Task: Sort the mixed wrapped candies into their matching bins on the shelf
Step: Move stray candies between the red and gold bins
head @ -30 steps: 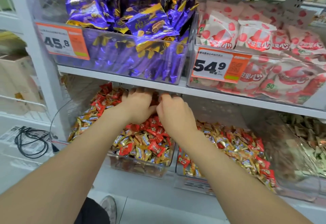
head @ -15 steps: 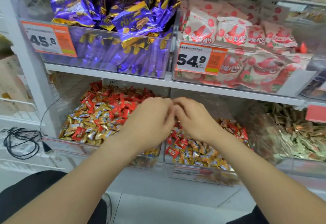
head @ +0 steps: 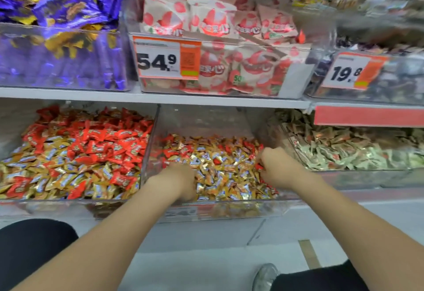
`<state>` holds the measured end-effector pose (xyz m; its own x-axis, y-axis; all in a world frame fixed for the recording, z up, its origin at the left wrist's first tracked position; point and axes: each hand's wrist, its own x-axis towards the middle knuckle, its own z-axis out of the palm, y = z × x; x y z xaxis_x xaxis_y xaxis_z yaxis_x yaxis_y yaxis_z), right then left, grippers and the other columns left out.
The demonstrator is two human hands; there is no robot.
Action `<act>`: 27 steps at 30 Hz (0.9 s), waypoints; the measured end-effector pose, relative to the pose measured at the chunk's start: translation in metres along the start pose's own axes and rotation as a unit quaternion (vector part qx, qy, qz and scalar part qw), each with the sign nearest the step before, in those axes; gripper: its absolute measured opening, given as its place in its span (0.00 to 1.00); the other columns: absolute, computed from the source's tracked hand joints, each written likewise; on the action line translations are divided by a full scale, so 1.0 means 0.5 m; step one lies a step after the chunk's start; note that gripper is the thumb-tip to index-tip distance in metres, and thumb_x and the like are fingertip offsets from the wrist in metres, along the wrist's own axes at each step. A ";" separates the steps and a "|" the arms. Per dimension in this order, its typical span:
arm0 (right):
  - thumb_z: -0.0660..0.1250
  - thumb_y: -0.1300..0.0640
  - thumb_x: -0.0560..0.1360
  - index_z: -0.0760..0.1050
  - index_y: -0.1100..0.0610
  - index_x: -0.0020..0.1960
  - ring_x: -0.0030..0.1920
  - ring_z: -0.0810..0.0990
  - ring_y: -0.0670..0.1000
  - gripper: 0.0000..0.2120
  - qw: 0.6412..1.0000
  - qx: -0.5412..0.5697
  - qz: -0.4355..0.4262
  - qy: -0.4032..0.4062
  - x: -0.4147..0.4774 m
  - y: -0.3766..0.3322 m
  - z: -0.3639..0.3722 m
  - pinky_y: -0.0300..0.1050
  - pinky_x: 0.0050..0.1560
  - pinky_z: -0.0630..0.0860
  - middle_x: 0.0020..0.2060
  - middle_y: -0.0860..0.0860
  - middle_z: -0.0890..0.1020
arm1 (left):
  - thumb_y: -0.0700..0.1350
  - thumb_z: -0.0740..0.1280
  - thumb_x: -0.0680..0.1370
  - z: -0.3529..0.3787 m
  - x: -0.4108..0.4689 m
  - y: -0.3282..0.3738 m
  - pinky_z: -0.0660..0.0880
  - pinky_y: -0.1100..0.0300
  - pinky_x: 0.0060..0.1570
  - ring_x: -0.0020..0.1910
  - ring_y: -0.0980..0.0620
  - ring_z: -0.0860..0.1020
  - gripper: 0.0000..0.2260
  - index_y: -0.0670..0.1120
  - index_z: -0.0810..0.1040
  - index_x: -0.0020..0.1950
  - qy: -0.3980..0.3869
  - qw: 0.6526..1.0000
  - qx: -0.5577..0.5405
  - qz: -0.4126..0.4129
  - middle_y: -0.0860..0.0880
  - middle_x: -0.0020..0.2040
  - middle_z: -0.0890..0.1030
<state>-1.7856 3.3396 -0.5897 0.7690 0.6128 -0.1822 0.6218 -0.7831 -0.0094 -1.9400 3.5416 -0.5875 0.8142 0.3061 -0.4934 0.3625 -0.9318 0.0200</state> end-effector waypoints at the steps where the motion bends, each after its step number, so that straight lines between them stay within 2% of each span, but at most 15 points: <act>1: 0.67 0.65 0.74 0.71 0.58 0.46 0.43 0.79 0.61 0.06 0.999 -0.007 -0.002 -0.036 -0.002 -0.004 0.008 0.50 0.37 0.75 0.39 0.57 0.75 | 0.56 0.64 0.85 0.006 0.015 0.000 0.74 0.50 0.65 0.69 0.35 0.74 0.27 0.38 0.67 0.76 -0.018 1.000 -0.009 -0.019 0.34 0.76 0.63; 3: 0.66 0.68 0.75 0.70 0.60 0.54 0.45 0.77 0.58 0.11 0.995 -0.030 -0.004 -0.099 -0.004 -0.013 0.018 0.50 0.38 0.73 0.44 0.57 0.75 | 0.60 0.66 0.83 0.017 0.038 0.000 0.75 0.45 0.64 0.68 0.31 0.74 0.35 0.39 0.61 0.80 -0.047 0.998 -0.006 -0.045 0.32 0.79 0.55; 4: 0.66 0.68 0.75 0.69 0.60 0.59 0.49 0.76 0.59 0.14 0.992 -0.043 -0.004 -0.120 -0.003 -0.016 0.019 0.50 0.41 0.74 0.47 0.57 0.75 | 0.58 0.67 0.82 0.019 0.045 0.000 0.77 0.46 0.61 0.65 0.31 0.76 0.34 0.39 0.61 0.79 -0.053 0.998 -0.001 -0.043 0.32 0.79 0.56; 5: 0.65 0.69 0.75 0.68 0.60 0.65 0.54 0.75 0.60 0.19 0.990 -0.054 -0.007 -0.131 -0.002 -0.015 0.021 0.52 0.45 0.75 0.51 0.59 0.75 | 0.53 0.68 0.82 0.019 0.049 0.001 0.78 0.49 0.54 0.60 0.35 0.78 0.28 0.40 0.65 0.76 -0.049 0.998 -0.006 -0.031 0.33 0.77 0.60; 7: 0.67 0.71 0.75 0.64 0.60 0.74 0.62 0.74 0.63 0.30 0.987 -0.075 -0.026 -0.136 0.001 -0.010 0.023 0.54 0.53 0.78 0.61 0.62 0.74 | 0.42 0.67 0.80 0.022 0.058 0.005 0.74 0.56 0.39 0.45 0.45 0.77 0.12 0.41 0.73 0.61 -0.005 0.999 -0.054 0.005 0.36 0.66 0.72; 9: 0.68 0.73 0.74 0.62 0.60 0.76 0.68 0.74 0.65 0.34 0.985 -0.088 -0.052 -0.137 0.002 -0.006 0.025 0.56 0.62 0.78 0.71 0.62 0.68 | 0.38 0.68 0.76 0.030 0.067 0.008 0.72 0.58 0.36 0.42 0.47 0.75 0.10 0.43 0.76 0.56 0.046 0.993 -0.105 0.029 0.41 0.56 0.76; 10: 0.68 0.74 0.73 0.63 0.60 0.75 0.68 0.75 0.64 0.33 0.985 -0.087 -0.066 -0.135 0.004 -0.005 0.026 0.57 0.63 0.78 0.71 0.61 0.67 | 0.37 0.68 0.75 0.035 0.070 0.010 0.73 0.58 0.38 0.45 0.47 0.76 0.12 0.44 0.77 0.58 0.061 0.989 -0.129 0.037 0.42 0.55 0.77; 12: 0.71 0.72 0.72 0.67 0.59 0.69 0.61 0.78 0.62 0.28 0.985 -0.087 -0.083 -0.121 0.014 0.002 0.031 0.58 0.60 0.80 0.63 0.58 0.72 | 0.35 0.71 0.74 0.039 0.071 0.013 0.75 0.61 0.44 0.54 0.47 0.79 0.19 0.45 0.79 0.64 0.083 0.980 -0.176 0.043 0.45 0.60 0.79; 13: 0.73 0.71 0.71 0.69 0.58 0.66 0.57 0.79 0.60 0.26 0.986 -0.086 -0.087 -0.113 0.019 0.005 0.032 0.58 0.56 0.82 0.58 0.57 0.73 | 0.35 0.74 0.72 0.040 0.070 0.012 0.76 0.64 0.42 0.53 0.49 0.80 0.21 0.47 0.79 0.65 0.091 0.974 -0.203 0.044 0.47 0.62 0.79; 15: 0.75 0.68 0.70 0.72 0.58 0.59 0.50 0.78 0.57 0.21 0.988 -0.069 -0.093 -0.099 0.027 0.007 0.031 0.54 0.49 0.82 0.51 0.55 0.75 | 0.36 0.79 0.70 0.037 0.064 0.007 0.71 0.67 0.27 0.38 0.54 0.79 0.20 0.49 0.79 0.58 0.102 0.960 -0.254 0.061 0.48 0.59 0.80; 17: 0.76 0.64 0.69 0.72 0.59 0.52 0.46 0.75 0.55 0.16 0.990 -0.029 -0.108 -0.091 0.030 0.004 0.031 0.50 0.40 0.75 0.45 0.54 0.75 | 0.38 0.82 0.69 0.035 0.058 0.002 0.64 0.69 0.20 0.28 0.56 0.74 0.18 0.49 0.79 0.54 0.119 0.950 -0.279 0.074 0.50 0.54 0.79; 20: 0.77 0.61 0.69 0.71 0.57 0.45 0.36 0.69 0.51 0.15 0.984 0.069 -0.132 -0.101 0.028 -0.004 0.040 0.47 0.35 0.67 0.36 0.50 0.72 | 0.41 0.85 0.66 0.033 0.048 -0.004 0.63 0.66 0.21 0.33 0.58 0.69 0.21 0.49 0.80 0.52 0.132 0.944 -0.291 0.076 0.50 0.47 0.76; 23: 0.76 0.62 0.71 0.77 0.54 0.54 0.31 0.74 0.46 0.15 0.963 0.200 -0.135 -0.116 0.028 -0.014 0.031 0.42 0.34 0.72 0.40 0.50 0.78 | 0.42 0.87 0.63 0.030 0.043 -0.017 0.65 0.64 0.23 0.35 0.55 0.73 0.23 0.50 0.78 0.49 0.125 0.937 -0.321 0.057 0.49 0.45 0.74; 25: 0.76 0.61 0.73 0.79 0.49 0.59 0.35 0.81 0.48 0.16 0.938 0.300 -0.129 -0.115 0.025 -0.021 0.010 0.44 0.40 0.80 0.45 0.50 0.83 | 0.47 0.88 0.61 0.030 0.047 -0.030 0.67 0.62 0.29 0.41 0.53 0.75 0.23 0.51 0.78 0.47 0.148 0.934 -0.322 0.052 0.48 0.48 0.76; 27: 0.74 0.58 0.76 0.79 0.46 0.62 0.42 0.86 0.52 0.16 0.915 0.363 -0.124 -0.123 0.018 -0.025 -0.008 0.52 0.46 0.83 0.51 0.52 0.87 | 0.52 0.87 0.62 0.030 0.050 -0.035 0.67 0.58 0.38 0.50 0.50 0.74 0.22 0.51 0.77 0.44 0.194 0.924 -0.324 0.053 0.49 0.51 0.77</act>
<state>-1.7860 3.3555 -0.5874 0.5047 0.8091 -0.3009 0.4421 -0.5417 -0.7149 -1.9329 3.5627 -0.6131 0.9163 0.3843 -0.1129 0.3652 -0.6858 0.6296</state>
